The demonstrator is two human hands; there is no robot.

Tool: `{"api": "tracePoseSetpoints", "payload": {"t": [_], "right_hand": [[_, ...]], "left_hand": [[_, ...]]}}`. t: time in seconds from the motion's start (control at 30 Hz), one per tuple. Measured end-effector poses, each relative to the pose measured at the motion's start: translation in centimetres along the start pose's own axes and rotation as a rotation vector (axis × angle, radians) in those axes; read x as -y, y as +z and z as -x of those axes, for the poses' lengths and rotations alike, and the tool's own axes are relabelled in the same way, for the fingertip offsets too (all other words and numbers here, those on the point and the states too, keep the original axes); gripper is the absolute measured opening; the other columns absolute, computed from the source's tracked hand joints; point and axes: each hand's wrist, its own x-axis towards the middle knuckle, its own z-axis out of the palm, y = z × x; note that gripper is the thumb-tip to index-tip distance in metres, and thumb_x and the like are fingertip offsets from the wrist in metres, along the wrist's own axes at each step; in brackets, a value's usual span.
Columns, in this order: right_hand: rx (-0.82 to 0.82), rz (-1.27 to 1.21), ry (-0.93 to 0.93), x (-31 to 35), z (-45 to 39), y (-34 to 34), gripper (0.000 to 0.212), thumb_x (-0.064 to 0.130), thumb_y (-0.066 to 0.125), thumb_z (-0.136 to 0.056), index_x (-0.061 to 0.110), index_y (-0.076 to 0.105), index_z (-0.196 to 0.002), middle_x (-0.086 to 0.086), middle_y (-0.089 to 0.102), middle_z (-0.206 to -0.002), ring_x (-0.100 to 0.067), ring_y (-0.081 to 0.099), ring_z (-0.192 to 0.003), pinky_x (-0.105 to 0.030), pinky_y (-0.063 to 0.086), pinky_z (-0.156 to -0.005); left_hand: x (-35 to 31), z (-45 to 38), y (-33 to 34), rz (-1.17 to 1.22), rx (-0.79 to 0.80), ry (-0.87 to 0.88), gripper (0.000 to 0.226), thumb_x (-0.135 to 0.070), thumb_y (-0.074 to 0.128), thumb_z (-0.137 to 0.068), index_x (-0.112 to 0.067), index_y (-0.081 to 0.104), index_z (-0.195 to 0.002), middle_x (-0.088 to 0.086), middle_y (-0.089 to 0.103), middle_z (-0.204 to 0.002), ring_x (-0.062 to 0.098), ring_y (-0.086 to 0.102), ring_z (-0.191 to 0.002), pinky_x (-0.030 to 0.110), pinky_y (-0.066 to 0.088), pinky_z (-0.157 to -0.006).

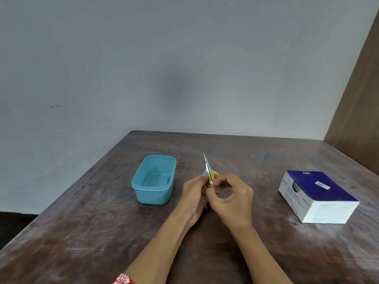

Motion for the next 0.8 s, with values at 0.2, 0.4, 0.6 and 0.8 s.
{"api": "tracePoseSetpoints", "payload": {"t": [0.2, 0.4, 0.6, 0.8], "right_hand": [[-0.058, 0.146, 0.089, -1.0, -0.3, -0.1, 0.019, 0.011, 0.073, -0.077, 0.023, 0.067, -0.090, 0.014, 0.067, -0.084, -0.011, 0.063, -0.085, -0.023, 0.045, -0.081], [0.052, 0.220, 0.078, -1.5, -0.1, 0.2, 0.020, 0.014, 0.069, -0.082, 0.028, 0.068, -0.096, 0.010, 0.068, -0.090, -0.016, 0.059, -0.091, -0.007, 0.033, -0.078], [0.010, 0.149, 0.072, -1.1, -0.1, 0.1, 0.021, 0.003, 0.071, -0.079, 0.018, 0.069, -0.093, 0.007, 0.071, -0.087, -0.016, 0.066, -0.088, -0.032, 0.052, -0.078], [-0.026, 0.039, 0.070, -0.7, -0.3, -0.2, 0.016, 0.002, 0.066, -0.083, 0.013, 0.068, -0.094, 0.011, 0.067, -0.085, -0.002, 0.065, -0.082, -0.008, 0.048, -0.074]], "left_hand": [[0.1, 0.2, -0.2, -0.002, -0.006, -0.051, 0.030, -0.013, 0.039, -0.097, 0.002, 0.063, -0.107, 0.022, 0.063, -0.103, 0.029, 0.059, -0.099, 0.031, 0.056, -0.076], [0.0, 0.3, -0.7, 0.031, 0.013, -0.040, 0.027, -0.015, 0.047, -0.094, -0.001, 0.063, -0.111, 0.023, 0.065, -0.108, 0.029, 0.062, -0.101, 0.029, 0.059, -0.073], [0.1, 0.3, -1.0, 0.065, 0.044, -0.032, 0.019, -0.014, 0.054, -0.090, -0.003, 0.067, -0.099, 0.010, 0.072, -0.085, 0.016, 0.070, -0.076, 0.027, 0.058, -0.062], [0.0, 0.6, -0.8, 0.036, 0.082, -0.047, 0.021, -0.019, 0.054, -0.091, -0.005, 0.068, -0.098, 0.008, 0.072, -0.082, 0.015, 0.069, -0.074, 0.028, 0.058, -0.064]]}}
